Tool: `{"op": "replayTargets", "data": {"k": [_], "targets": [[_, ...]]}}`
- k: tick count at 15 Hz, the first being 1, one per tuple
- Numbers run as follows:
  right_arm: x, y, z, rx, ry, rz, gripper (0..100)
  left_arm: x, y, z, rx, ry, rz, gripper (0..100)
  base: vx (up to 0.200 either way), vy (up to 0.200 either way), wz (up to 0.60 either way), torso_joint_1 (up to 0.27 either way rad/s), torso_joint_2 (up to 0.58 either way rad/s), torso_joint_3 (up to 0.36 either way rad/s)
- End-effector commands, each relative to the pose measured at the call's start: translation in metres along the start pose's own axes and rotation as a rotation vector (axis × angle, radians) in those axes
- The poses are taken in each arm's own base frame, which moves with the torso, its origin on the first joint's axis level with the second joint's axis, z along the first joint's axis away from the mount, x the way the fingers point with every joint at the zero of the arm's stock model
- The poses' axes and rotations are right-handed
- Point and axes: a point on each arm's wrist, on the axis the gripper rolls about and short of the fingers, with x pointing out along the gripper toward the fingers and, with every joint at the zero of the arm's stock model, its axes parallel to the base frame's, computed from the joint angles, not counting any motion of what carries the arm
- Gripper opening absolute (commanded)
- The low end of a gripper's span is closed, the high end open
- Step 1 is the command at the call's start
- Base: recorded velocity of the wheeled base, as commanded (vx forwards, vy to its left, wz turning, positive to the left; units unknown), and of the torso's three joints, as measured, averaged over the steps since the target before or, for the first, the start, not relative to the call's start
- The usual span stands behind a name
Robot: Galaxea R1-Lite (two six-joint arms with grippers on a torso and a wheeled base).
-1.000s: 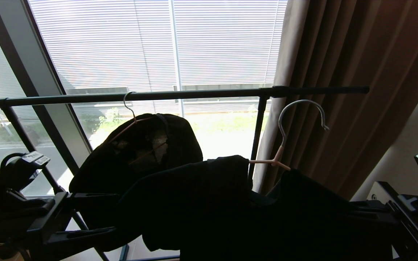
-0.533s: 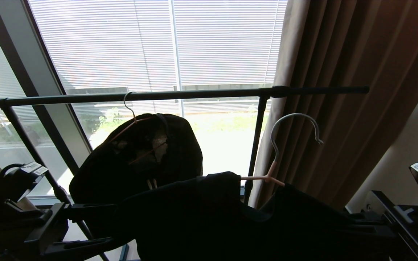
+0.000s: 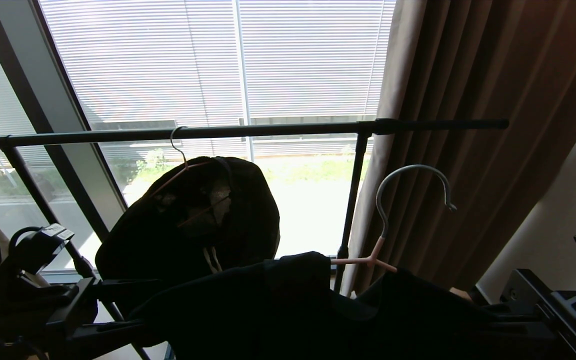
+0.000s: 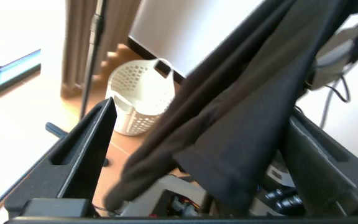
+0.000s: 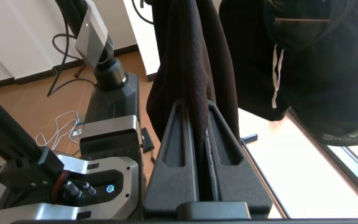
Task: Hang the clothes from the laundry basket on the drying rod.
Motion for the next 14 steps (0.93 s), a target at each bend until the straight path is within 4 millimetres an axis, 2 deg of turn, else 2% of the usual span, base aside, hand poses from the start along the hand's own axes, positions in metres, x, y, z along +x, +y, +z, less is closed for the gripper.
{"op": "replayTargets", "data": {"k": [1,2,3,10,14], "targets": [[0.0001,0.0002,0.0005,-0.003,-0.001,0.002,0,0.0023,0.0001,-0.0037,-0.012,0.011,-0.01,100,0.0,0.0,0.0,0.0,0.0,0.0],[0.0,0.0004,0.0007,-0.004,-0.002,0.002,0,0.0029,-0.0006,-0.005,-0.015,0.015,-0.015,100,0.0,0.0,0.0,0.0,0.0,0.0],[0.0,0.0004,0.0007,-0.004,-0.002,0.002,0,0.0029,-0.0007,-0.0054,-0.017,0.015,-0.015,0,0.0,0.0,0.0,0.0,0.0,0.0],[-0.0007,-0.0006,0.0013,-0.005,-0.003,-0.004,0,0.0034,0.002,-0.0063,-0.026,0.018,-0.012,0,0.0,0.0,0.0,0.0,0.0,0.0],[-0.0092,-0.0082,0.0041,-0.005,-0.018,-0.064,0,0.0005,0.007,-0.005,-0.022,0.003,0.01,0,0.0,0.0,0.0,0.0,0.0,0.0]]}}
